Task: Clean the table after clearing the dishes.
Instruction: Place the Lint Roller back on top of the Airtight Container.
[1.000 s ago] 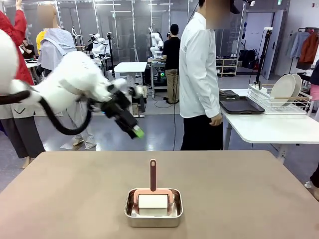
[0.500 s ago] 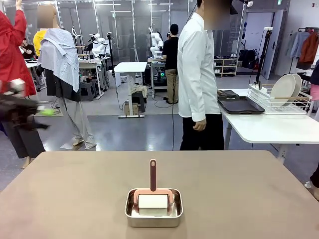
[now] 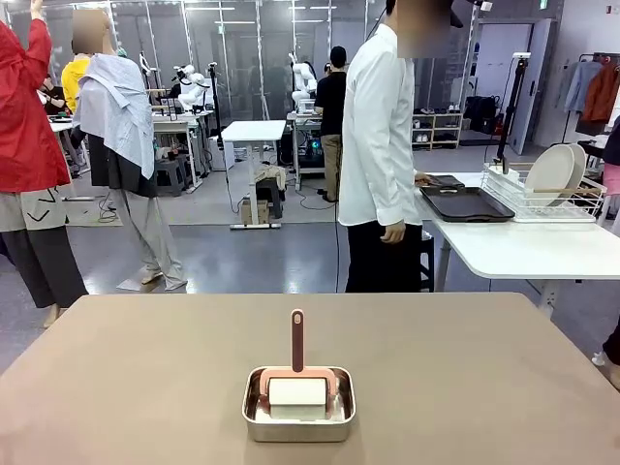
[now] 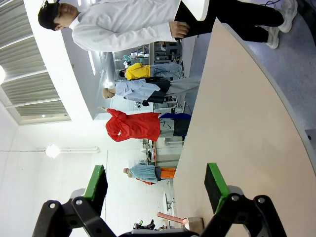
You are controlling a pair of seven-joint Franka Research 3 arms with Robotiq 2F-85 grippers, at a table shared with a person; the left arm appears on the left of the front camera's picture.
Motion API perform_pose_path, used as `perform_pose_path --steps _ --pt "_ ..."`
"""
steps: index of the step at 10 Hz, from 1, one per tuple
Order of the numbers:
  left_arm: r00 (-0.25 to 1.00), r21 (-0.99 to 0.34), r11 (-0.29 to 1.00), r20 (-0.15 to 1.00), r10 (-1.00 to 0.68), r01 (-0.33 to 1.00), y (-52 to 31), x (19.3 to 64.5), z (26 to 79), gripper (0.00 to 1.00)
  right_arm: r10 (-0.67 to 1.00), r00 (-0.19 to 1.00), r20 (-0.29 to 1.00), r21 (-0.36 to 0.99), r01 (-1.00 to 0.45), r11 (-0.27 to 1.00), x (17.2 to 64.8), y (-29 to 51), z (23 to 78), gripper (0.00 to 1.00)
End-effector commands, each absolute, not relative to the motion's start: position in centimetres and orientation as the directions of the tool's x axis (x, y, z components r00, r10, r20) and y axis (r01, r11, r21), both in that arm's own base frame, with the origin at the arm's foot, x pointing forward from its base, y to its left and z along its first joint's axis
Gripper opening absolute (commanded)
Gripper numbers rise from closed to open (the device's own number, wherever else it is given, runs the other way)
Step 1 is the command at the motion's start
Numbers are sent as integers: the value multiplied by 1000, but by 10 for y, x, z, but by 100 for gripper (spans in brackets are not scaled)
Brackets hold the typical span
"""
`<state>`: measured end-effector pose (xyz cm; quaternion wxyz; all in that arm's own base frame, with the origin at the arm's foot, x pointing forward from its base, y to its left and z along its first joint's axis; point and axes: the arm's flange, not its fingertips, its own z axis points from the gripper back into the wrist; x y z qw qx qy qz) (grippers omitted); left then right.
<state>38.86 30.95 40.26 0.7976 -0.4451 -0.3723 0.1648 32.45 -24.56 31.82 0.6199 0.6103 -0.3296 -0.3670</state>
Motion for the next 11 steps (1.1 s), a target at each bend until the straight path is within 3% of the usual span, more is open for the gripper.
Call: perform_pose_path --steps 1,2,11 --pt "629 -791 580 555 544 196 295 393 403 100 -852 522 -36 999 51 -11 319 -240 321 100" --pt "669 -833 549 447 594 69 309 389 403 100 -852 522 -36 999 51 -11 319 -240 321 100" --pt "669 -833 549 447 594 69 309 389 403 100 -852 522 -36 999 51 -11 319 -240 321 100"
